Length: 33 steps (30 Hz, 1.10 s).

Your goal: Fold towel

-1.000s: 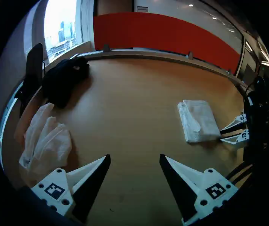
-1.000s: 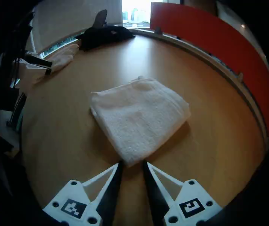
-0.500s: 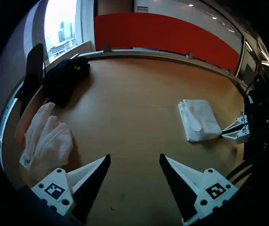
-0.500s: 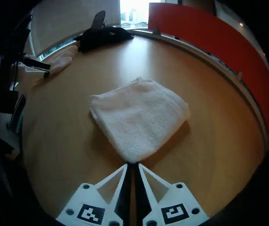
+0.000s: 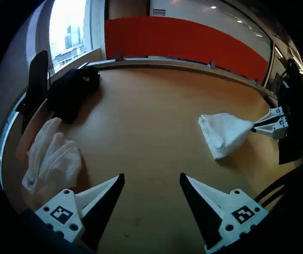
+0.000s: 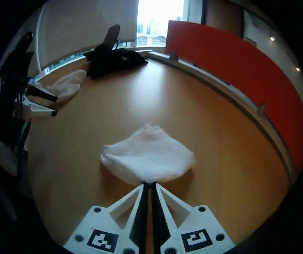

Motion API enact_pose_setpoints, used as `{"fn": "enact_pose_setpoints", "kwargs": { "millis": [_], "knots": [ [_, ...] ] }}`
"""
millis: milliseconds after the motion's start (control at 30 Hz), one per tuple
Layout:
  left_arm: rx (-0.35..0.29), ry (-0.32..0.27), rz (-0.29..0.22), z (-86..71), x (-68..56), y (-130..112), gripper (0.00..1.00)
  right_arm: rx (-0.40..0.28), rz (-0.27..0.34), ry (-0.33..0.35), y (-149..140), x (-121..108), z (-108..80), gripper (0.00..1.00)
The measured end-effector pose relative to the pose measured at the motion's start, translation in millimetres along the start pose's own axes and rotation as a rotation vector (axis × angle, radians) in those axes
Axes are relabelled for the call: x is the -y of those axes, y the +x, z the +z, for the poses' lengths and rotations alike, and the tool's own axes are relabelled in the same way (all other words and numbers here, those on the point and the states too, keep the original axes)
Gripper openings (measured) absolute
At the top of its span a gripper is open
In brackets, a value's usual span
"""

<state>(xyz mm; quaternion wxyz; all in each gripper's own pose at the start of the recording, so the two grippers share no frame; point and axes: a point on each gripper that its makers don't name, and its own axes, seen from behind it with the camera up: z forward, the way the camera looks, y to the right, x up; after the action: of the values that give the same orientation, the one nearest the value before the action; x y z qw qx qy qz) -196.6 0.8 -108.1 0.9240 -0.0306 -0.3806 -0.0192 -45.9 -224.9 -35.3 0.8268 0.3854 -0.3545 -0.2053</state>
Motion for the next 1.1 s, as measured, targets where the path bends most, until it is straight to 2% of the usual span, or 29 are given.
{"fn": "enact_pose_setpoints", "kwargs": {
  "millis": [200, 300, 500, 800, 1100],
  "knots": [
    [-0.023, -0.023, 0.001, -2.9, -7.4, 10, 0.97, -0.073, -0.043, -0.018, 53, -12, -15.9, 0.04],
    [-0.032, -0.015, 0.003, -3.1, -6.8, 15, 0.97, -0.107, -0.061, -0.022, 77, -16, -25.7, 0.04],
    [-0.047, -0.025, 0.007, -5.8, -9.6, 24, 0.97, -0.145, -0.079, -0.04, 102, -27, -45.4, 0.04],
    [-0.059, -0.042, 0.02, -5.0, -19.1, 35, 0.97, -0.129, -0.084, -0.075, 93, -55, -74.5, 0.04],
    [-0.055, -0.052, 0.041, -1.9, -27.8, 40, 0.97, -0.1, -0.064, -0.12, 67, -98, -105.9, 0.04]
  ]
}}
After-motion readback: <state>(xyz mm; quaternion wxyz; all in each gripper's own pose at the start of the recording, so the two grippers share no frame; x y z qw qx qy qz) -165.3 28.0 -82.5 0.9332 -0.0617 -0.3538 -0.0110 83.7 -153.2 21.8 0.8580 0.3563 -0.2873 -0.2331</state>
